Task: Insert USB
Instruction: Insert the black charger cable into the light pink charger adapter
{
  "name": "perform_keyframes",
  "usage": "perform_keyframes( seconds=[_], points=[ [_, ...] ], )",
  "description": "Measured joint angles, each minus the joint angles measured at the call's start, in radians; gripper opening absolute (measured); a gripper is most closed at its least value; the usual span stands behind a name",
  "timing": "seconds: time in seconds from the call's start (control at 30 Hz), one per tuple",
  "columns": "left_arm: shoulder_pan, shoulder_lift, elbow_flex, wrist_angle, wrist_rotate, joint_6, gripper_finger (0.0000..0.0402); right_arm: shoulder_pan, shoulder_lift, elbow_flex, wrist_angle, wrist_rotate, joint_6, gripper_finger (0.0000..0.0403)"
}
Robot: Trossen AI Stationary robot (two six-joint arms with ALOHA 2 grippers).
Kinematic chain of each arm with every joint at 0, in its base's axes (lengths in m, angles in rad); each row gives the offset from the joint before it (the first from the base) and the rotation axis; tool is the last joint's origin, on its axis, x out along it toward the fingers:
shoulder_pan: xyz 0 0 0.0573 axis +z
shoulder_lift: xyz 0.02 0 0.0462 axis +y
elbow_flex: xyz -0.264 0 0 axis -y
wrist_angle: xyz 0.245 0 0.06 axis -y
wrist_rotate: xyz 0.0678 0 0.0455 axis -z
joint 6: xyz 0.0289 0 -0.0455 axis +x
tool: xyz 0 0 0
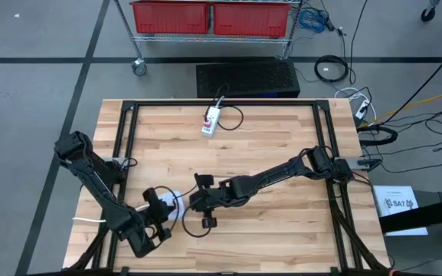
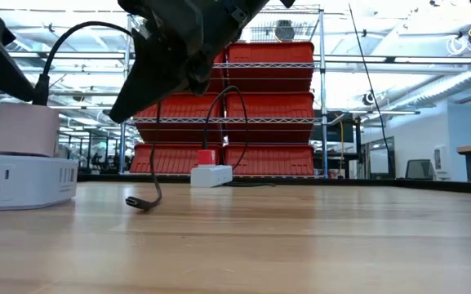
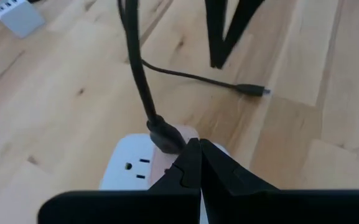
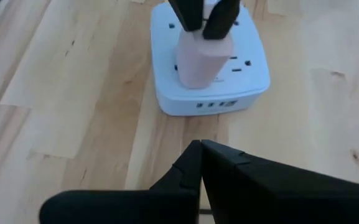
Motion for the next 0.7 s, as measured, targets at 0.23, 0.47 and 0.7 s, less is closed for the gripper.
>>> perform_keyframes(
  seconds=[0.23,0.47,0.7],
  points=[
    [-0.008,0.0,0.025,-0.019,0.005,0.011,0.0002,0.003,0.0,0.0,-0.012,0.032,-0.003,0.0],
    [-0.009,0.0,0.034,-0.134,0.023,-0.061,0.0002,0.003,0.0,0.0,-0.017,0.033,-0.002,0.0],
    [-0.009,0.0,0.021,-0.094,0.035,-0.062,0.0002,0.003,0.0,0.0,-0.018,0.033,-0.001,0.0]
  ],
)
